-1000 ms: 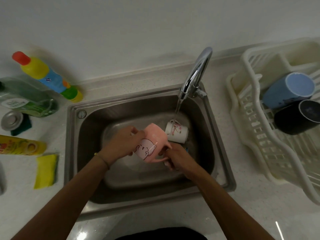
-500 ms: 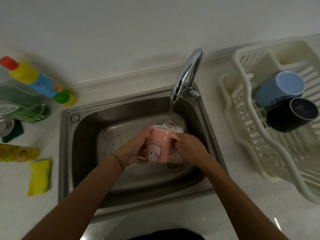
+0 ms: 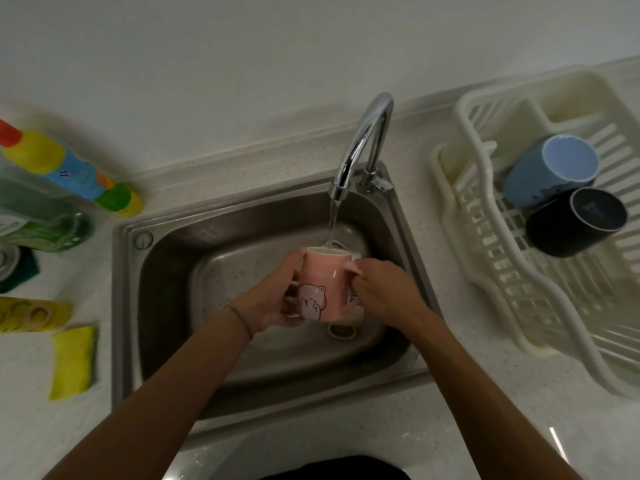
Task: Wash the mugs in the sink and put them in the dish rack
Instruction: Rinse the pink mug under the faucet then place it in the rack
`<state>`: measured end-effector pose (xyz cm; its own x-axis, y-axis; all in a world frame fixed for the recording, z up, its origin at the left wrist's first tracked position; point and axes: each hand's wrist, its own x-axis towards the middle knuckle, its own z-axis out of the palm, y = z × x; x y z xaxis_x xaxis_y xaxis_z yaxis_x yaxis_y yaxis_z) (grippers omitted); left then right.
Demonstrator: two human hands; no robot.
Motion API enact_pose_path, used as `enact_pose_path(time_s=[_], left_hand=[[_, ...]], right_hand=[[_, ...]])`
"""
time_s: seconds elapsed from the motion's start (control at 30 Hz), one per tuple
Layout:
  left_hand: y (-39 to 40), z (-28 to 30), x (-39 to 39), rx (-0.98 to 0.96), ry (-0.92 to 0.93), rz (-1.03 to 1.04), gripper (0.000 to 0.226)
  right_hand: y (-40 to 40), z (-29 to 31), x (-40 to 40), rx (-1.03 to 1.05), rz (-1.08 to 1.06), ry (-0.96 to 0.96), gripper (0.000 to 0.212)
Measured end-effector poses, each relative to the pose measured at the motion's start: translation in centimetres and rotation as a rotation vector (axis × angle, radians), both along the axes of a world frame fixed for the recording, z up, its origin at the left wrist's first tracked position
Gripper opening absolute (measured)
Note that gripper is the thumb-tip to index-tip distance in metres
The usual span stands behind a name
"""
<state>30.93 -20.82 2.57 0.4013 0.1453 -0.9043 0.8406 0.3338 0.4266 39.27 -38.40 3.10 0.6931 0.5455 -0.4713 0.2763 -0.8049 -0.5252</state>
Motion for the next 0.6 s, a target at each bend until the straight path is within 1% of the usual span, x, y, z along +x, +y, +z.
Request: enact_pose_path(time_s=[0.33, 0.4, 0.53, 0.6], left_hand=[[-0.1, -0.6, 0.4, -0.106, -0.036, 0.000, 0.077], [-0.3, -0.7, 0.5, -0.144, -0.036, 0.014, 0.076], [-0.9, -0.6, 0.7, -0.232, -0.045, 0.045, 0.062], [-1.1, -0.6, 0.8, -0.246, -0.053, 0.049, 0.062]], right_hand=[[-0.5, 0.9, 0.5, -0.062, 0.046, -0.153, 0.024], [-0.8, 1.0, 0.6, -0.067, 0.056, -0.183, 0.024], [-1.2, 1.3, 1.0, -0.091, 0.089, -0.282, 0.025], [-1.3, 1.7, 1.2, -0.107, 0.093, -0.312, 0.024]])
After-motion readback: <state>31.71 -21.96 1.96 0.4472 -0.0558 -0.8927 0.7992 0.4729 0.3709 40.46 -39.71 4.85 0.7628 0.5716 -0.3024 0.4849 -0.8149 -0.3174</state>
